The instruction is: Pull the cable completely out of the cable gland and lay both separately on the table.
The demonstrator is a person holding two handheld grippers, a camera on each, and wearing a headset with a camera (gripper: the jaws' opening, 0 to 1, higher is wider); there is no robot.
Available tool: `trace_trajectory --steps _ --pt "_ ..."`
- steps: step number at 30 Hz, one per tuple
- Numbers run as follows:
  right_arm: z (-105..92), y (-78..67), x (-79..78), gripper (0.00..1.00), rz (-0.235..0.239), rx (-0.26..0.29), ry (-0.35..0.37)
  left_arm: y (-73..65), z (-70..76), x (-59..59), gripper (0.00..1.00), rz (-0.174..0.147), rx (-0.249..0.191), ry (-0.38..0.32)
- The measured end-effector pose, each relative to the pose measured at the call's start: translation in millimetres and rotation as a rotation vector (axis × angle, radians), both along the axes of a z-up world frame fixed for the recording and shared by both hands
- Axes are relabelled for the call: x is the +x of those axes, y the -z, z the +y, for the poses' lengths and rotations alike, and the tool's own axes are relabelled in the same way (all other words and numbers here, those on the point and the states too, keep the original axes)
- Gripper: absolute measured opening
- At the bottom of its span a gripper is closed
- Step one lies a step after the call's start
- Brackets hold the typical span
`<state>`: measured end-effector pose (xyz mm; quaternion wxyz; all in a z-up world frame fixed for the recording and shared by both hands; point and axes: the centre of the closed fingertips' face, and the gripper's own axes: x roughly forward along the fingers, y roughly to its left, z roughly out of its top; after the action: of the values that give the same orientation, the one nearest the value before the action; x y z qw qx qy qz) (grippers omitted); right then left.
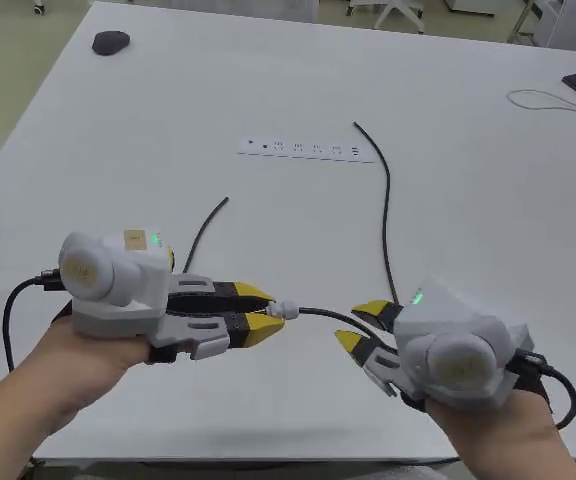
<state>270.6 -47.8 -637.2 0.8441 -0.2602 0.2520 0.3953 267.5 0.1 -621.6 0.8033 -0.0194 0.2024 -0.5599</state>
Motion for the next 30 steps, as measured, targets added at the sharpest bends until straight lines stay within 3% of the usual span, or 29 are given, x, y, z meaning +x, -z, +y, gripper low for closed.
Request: trace_trajectory --steps 7,13,16,18,30 --pt "21.8 -4.2 2.9 0.06 -0.048 -0.041 -0.073 0.3 -0.1 0.7 0.15 -0.006 0.01 0.003" --pt "21.0 0.1 4.5 0.03 -0.043 -0.049 -0.072 2.3 1.5 1.4 0.15 -0.01 0.018 0.004" --pt "20.2 1.3 4.7 0.02 -0.032 -0.034 -0.058 2.7 1.6 2.1 0.15 -0.009 0.016 0.001" --pt "18.6 2.6 4.3 0.02 0.001 -0.013 -0.025 3.1 0.8 2.1 0.15 -0.009 0.017 0.003" --pt "13.9 12.0 1.6 0.0 0.057 0.034 0.05 6.1 -5.1 1.8 0.14 -0.008 0.028 0.007"
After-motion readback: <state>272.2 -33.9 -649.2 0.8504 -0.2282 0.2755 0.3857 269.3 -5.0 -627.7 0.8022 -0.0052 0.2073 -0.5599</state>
